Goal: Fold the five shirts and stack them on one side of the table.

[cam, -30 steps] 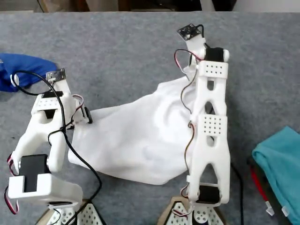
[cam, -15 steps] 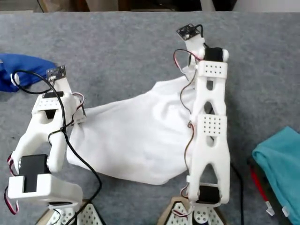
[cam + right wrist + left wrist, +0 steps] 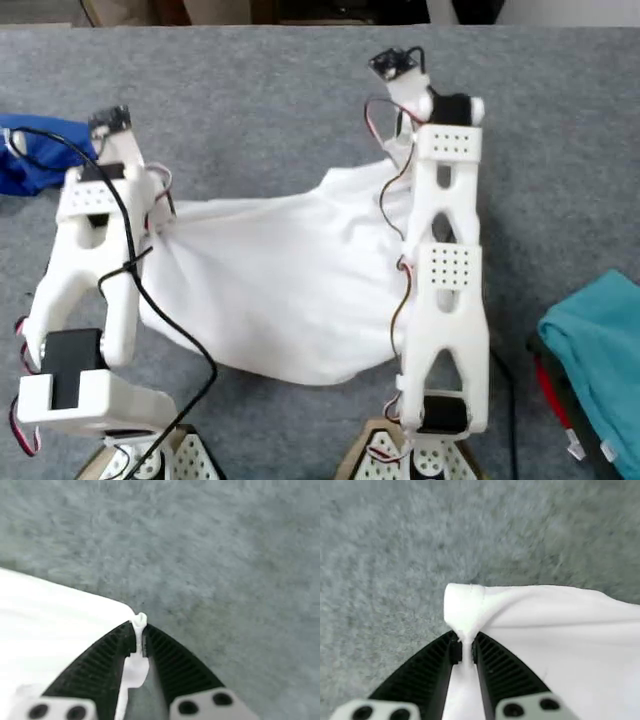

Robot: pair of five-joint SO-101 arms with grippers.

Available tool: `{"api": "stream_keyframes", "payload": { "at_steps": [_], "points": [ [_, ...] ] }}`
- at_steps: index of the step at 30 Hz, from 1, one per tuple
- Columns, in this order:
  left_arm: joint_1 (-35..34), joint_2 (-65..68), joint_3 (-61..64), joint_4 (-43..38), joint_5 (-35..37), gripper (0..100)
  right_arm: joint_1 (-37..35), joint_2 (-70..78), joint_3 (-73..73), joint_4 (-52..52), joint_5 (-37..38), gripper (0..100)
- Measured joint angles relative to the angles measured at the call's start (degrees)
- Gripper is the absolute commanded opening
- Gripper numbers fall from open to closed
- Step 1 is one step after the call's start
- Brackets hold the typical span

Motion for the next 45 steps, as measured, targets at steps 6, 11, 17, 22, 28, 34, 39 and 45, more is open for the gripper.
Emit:
{"api": "stream_keyframes", "payload": {
  "at_steps": [6, 11, 17, 22, 28, 34, 39, 45],
  "points": [
    [0.0, 0.0, -14.6, 12.0, 0.0, 2, -0.1, -13.0, 0.0, 1.8, -2.0, 0.5],
    [0.0, 0.0, -24.8, 21.0, 0.0, 2, -0.2, -29.6, 0.0, 2.6, -4.0, 0.5],
    [0.0, 0.0, -37.4, 30.3, 0.0, 2, -0.3, -50.1, -0.1, 2.6, -5.1, 0.5],
    [0.0, 0.0, -40.3, 34.1, 0.0, 2, -0.3, -59.8, -0.1, 3.0, -5.3, 0.5],
    [-1.7, -0.4, -43.3, 35.4, 0.1, 2, -0.1, -65.9, -1.4, 3.3, -4.6, 0.5],
    [-2.5, -7.2, -49.8, 35.4, 0.1, 2, 0.0, -71.3, -1.1, 3.7, -3.5, 0.5],
    [-2.5, -9.0, -44.5, 35.8, 0.1, 2, -0.2, -71.7, 11.7, 3.7, -3.2, 0.5],
    [-2.8, -9.0, -24.3, 31.6, 0.0, 2, -6.2, -71.6, 33.3, 0.7, -3.0, 0.9]
  ]
}}
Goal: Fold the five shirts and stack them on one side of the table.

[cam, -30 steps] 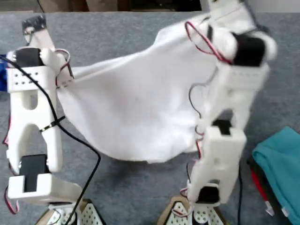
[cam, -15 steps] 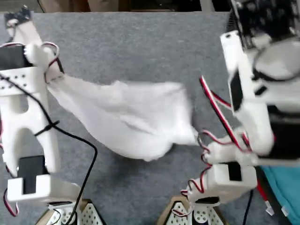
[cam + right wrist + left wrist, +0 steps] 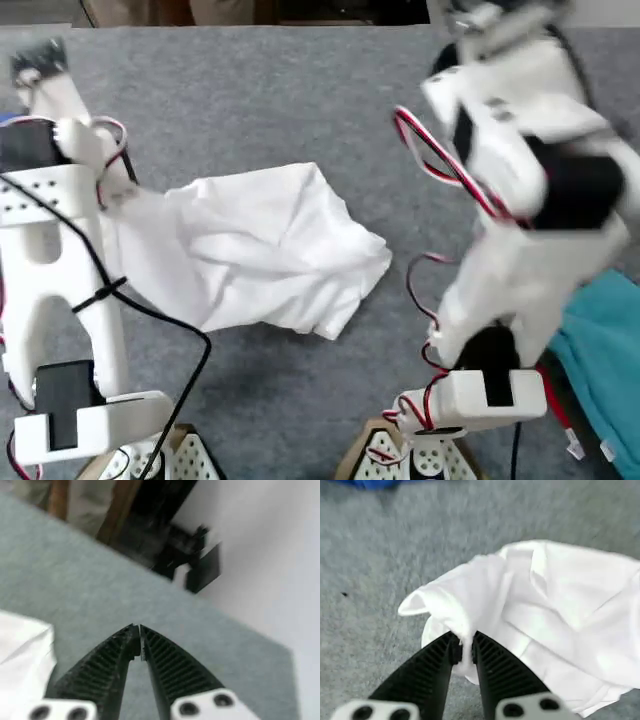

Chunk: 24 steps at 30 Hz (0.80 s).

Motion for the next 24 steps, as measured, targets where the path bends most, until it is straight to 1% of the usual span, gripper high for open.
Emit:
{"api": "stream_keyframes", "payload": {
  "at_steps": [5, 7, 9, 12, 15, 17, 21, 24],
  "points": [
    [-3.3, 0.0, 17.7, -12.0, 0.0, 2, -8.7, 1.1, 19.7, -6.8, 0.0, 6.3],
    [-4.3, 0.0, 22.6, -16.1, 0.0, 2, -12.6, 3.1, 26.2, -8.2, 0.0, 6.8],
    [-4.8, -0.5, 25.1, -17.9, 0.0, 2, -16.1, 5.4, 29.9, -8.6, 0.0, 6.9],
    [-5.0, -3.6, 28.0, -21.2, 0.0, 2, -20.9, 9.1, 32.3, -8.8, 0.0, 6.9],
    [-5.0, -7.0, 31.6, -25.8, 0.0, 2, -23.5, 14.3, 32.4, -9.1, 0.0, 7.0],
    [-5.2, -9.1, 35.0, -29.1, 0.0, 2, -24.5, 18.5, 32.4, -9.1, -0.2, 8.3],
    [-5.2, -12.9, 42.5, -34.2, 0.0, 2, -24.9, 25.6, 32.4, -10.1, -0.2, 14.0],
    [-5.2, -15.8, 47.5, -37.5, 0.0, 2, -24.9, 28.7, 32.4, -12.9, -0.2, 14.6]
  ]
}}
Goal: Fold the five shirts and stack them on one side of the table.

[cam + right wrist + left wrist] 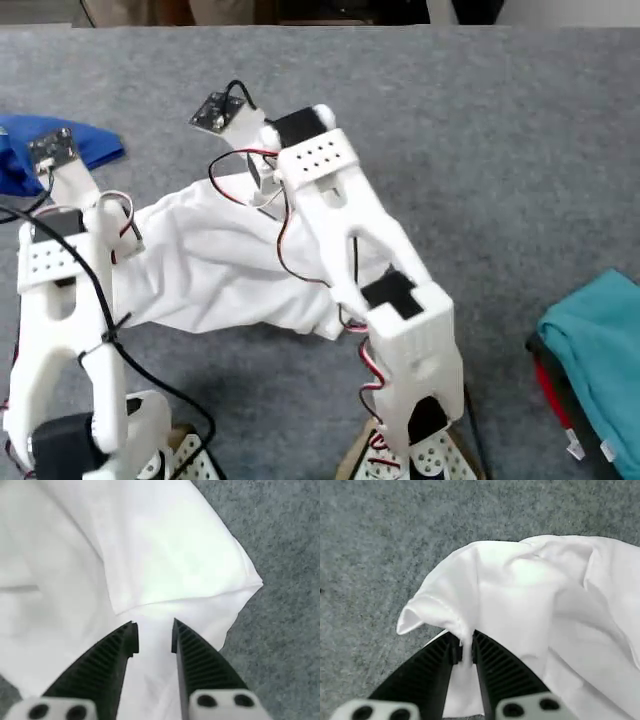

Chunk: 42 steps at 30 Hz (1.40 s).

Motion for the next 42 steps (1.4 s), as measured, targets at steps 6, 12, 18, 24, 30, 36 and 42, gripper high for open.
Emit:
{"api": "stream_keyframes", "payload": {
  "at_steps": [6, 12, 18, 24, 30, 36, 42],
  "points": [
    [-0.5, -3.5, 6.0, -6.2, 0.0, 2, -1.8, 5.1, 0.0, -1.5, -4.6, 14.8],
    [-2.2, -3.8, 6.4, -7.0, 0.0, 2, -1.8, 10.1, 0.0, -1.5, -8.9, 14.8],
    [-2.2, -3.8, 6.6, -7.0, 0.0, 2, -2.2, 10.3, 0.0, -0.9, -9.5, 14.9],
    [-2.2, -3.8, 6.7, -7.0, 0.0, 2, -4.9, 10.5, -2.5, 3.5, -9.4, 14.9],
    [-2.2, -4.0, 8.9, -10.1, 0.0, 2, -5.8, 11.1, -4.1, 4.5, -9.4, 14.9],
    [-2.2, -4.0, 8.9, -10.5, 0.0, 2, -5.9, 17.3, -6.7, 3.3, -9.2, 14.6],
    [-2.2, -4.0, 8.9, -10.5, 0.0, 2, -4.7, 22.1, -14.0, 4.2, -8.8, 11.1]
  ]
}}
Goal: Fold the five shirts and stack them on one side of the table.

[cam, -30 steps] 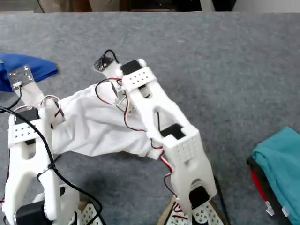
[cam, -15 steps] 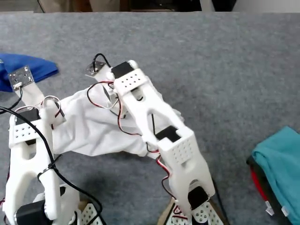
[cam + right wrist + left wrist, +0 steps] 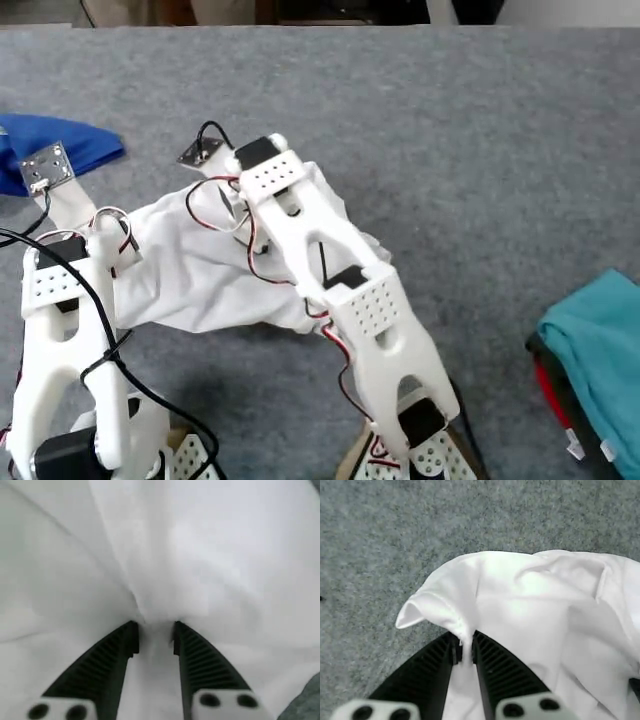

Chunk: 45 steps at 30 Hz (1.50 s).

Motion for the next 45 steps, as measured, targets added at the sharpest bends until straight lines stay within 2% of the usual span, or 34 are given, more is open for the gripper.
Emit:
{"api": "stream_keyframes", "payload": {
  "at_steps": [5, 15, 17, 20, 22, 31, 37, 45],
  "points": [
    [0.0, 0.0, 0.0, 0.0, 0.0, 2, 1.8, 0.9, -5.6, 2.7, 0.0, 2.4],
    [0.0, 0.0, 0.0, 0.0, 0.0, 2, 4.2, 0.9, -9.1, 4.7, 3.0, 2.7],
    [0.0, 0.0, 0.0, 0.0, 0.0, 2, 4.2, 0.9, -9.1, 4.7, 3.4, 5.8],
    [0.0, 0.0, 0.0, 0.0, 0.0, 2, 4.2, 0.9, -9.1, 4.7, 3.5, 16.2],
    [0.0, 0.0, 0.0, 0.0, 0.0, 2, 4.2, 0.9, -9.1, 4.7, 3.5, 17.6],
    [0.0, 0.0, 0.0, 0.0, 0.0, 2, 4.7, 1.1, -9.1, 4.2, 5.6, 11.4],
    [0.0, 0.0, 0.4, 0.0, 0.0, 2, 4.8, 4.2, -11.1, 3.8, 7.0, 0.5],
    [0.0, 0.0, 0.4, 0.0, 0.0, 2, 5.1, 5.7, -19.3, 7.5, 7.0, 0.5]
  ]
}}
